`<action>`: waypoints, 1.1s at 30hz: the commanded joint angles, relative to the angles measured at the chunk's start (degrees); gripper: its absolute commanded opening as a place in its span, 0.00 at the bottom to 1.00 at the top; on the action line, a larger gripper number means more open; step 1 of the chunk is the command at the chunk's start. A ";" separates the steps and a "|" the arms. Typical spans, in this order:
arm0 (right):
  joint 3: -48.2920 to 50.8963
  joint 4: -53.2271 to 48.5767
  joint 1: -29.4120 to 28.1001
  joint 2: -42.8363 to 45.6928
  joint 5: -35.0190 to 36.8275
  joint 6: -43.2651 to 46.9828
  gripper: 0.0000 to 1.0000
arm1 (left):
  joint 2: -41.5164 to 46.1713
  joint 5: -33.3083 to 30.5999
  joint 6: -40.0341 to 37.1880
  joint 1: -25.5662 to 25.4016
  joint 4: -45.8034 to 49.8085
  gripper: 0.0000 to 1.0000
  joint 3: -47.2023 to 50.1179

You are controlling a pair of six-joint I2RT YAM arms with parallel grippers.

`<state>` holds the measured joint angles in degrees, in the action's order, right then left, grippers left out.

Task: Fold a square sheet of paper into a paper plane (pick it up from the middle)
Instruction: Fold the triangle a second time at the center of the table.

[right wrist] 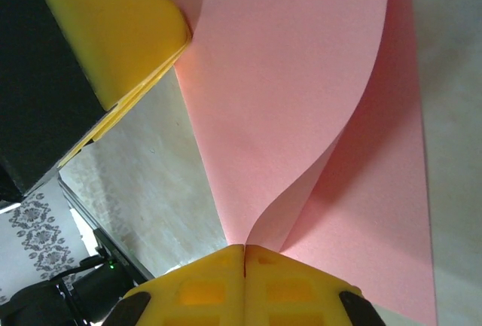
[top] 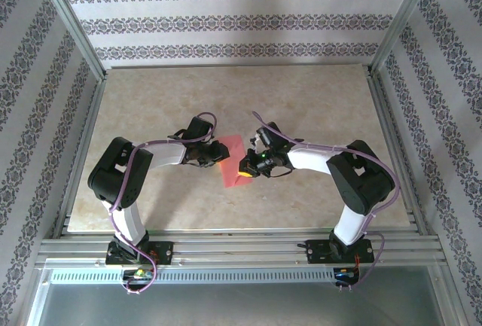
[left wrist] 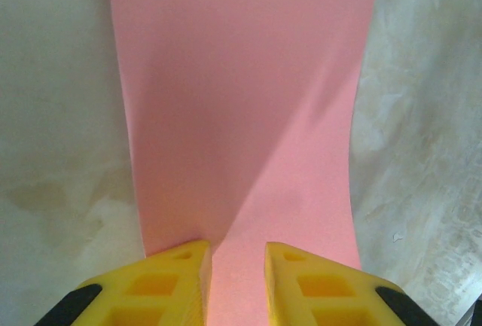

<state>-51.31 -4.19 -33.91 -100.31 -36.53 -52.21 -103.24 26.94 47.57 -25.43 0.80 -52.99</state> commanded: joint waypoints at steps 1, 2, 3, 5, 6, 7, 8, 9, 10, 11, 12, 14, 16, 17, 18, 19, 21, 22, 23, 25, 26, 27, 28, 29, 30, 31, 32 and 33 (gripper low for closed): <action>-2.79 1.17 -0.62 -1.97 -0.06 -0.91 0.02 | -0.37 0.27 -1.45 -0.01 1.12 0.26 -1.07; -3.45 1.32 -0.88 -2.67 0.26 -1.10 0.02 | -0.34 -0.12 -1.48 -0.06 1.34 0.26 -0.83; -3.99 1.67 -1.05 -3.31 0.48 -1.44 0.02 | -0.32 -0.44 -1.51 0.02 1.50 0.26 -0.66; -4.56 2.70 -1.29 -4.24 0.80 -2.17 0.02 | -0.47 -0.85 -1.62 -0.04 1.86 0.25 -0.37; -4.90 2.73 -1.42 -4.74 1.21 -2.29 0.02 | -0.54 -0.84 -1.54 -0.01 1.91 0.25 -0.31; -5.18 2.74 -1.51 -5.12 1.57 -2.38 0.02 | -0.51 -0.85 -1.57 -0.06 1.84 0.24 -0.19; -5.42 2.69 -1.45 -5.47 2.01 -2.38 0.02 | -0.47 -0.73 -1.57 -0.05 1.60 0.24 -0.26; -5.61 2.69 -1.49 -5.80 2.37 -2.53 0.02 | -0.32 -0.64 -1.59 -0.03 1.65 0.24 -0.48; -5.72 2.65 -1.44 -6.09 2.70 -2.55 0.02 | -0.16 -0.50 -1.58 -0.06 1.82 0.24 -0.64; -5.98 2.69 -1.50 -6.41 2.99 -2.70 0.02 | 0.11 -0.40 -1.63 -0.01 1.99 0.24 -1.01; -6.08 2.69 -1.50 -6.63 3.20 -2.89 0.02 | 0.42 -0.16 -1.75 0.05 2.29 0.24 -1.37; -6.40 2.51 -1.56 -7.15 3.48 -2.90 0.02 | 1.26 0.04 -1.87 0.16 2.73 0.24 -1.99; -6.46 2.52 -1.55 -7.57 3.66 -3.08 0.02 | 2.21 0.30 -1.96 0.50 3.01 0.24 -2.38; -6.51 2.35 -1.58 -7.77 3.80 -3.08 0.02 | 2.69 0.34 -1.96 0.79 3.06 0.24 -2.42; -6.50 2.23 -1.56 -7.88 3.84 -3.08 0.02 | 2.94 0.23 -2.08 1.20 3.02 0.24 -2.46; -6.39 2.25 -1.54 -8.04 3.84 -3.00 0.02 | 3.06 0.07 -2.29 1.49 3.16 0.24 -2.42; -6.32 2.25 -1.60 -8.14 3.75 -3.01 0.02 | 2.59 -0.18 -3.02 2.14 3.63 0.24 -2.64; -6.35 2.33 -1.55 -8.19 3.67 -2.91 0.02 | 2.08 -0.22 -3.46 2.32 3.88 0.24 -2.88; -6.42 2.34 -1.59 -8.18 3.50 -2.82 0.02 | 1.38 -0.16 -3.85 2.48 4.27 0.24 -3.21; -6.57 2.65 -1.59 -8.14 3.27 -2.51 0.02 | -0.07 -0.23 -4.54 2.56 5.06 0.23 -4.13; -6.59 2.88 -1.56 -8.14 2.99 -2.38 0.02 | -0.72 -0.32 -4.83 2.53 5.26 0.23 -4.48; -6.62 3.21 -1.54 -8.07 2.72 -2.25 0.02 | -1.19 -0.51 -5.02 2.52 5.56 0.22 -4.89; -6.77 3.51 -1.55 -8.05 2.53 -2.16 0.02 | -1.48 -0.78 -5.20 2.58 6.00 0.22 -5.10; -6.79 3.80 -1.61 -8.10 2.31 -2.03 0.02 | -1.89 -1.03 -5.46 2.64 6.45 0.21 -5.36; -6.84 4.13 -1.64 -8.09 2.04 -1.94 0.02 | -2.22 -1.12 -5.57 2.58 6.58 0.21 -5.45; -6.89 4.39 -1.63 -8.27 1.79 -1.97 0.02 | -2.48 -1.13 -5.61 2.59 6.67 0.21 -5.39; -6.91 4.81 -1.68 -8.39 1.52 -2.04 0.02 | -2.81 -1.11 -5.65 2.54 6.75 0.21 -5.43; -7.00 5.29 -1.64 -8.45 1.25 -2.04 0.02 | -3.10 -1.06 -5.65 2.60 6.84 0.21 -5.44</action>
<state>-56.66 -0.60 -34.79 -107.74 -34.00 -54.33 -105.03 26.65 43.68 -23.22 4.40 -57.49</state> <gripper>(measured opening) 0.051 0.210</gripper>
